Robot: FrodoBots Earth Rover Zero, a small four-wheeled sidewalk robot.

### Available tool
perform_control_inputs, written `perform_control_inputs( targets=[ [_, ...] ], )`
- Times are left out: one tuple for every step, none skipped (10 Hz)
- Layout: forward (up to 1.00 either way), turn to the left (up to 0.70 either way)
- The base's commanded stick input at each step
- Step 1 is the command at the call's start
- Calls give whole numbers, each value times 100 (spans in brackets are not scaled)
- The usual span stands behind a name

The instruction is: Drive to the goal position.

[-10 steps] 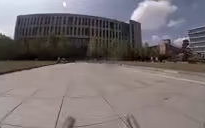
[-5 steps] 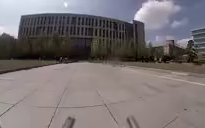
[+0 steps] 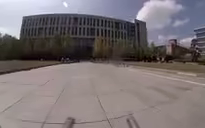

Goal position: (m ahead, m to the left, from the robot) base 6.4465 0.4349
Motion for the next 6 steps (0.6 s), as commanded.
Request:
perform_control_inputs(
  targets=[
    [70,7],
    [70,7],
    [70,5],
    [70,8],
    [70,8],
    [70,9]
  ],
)
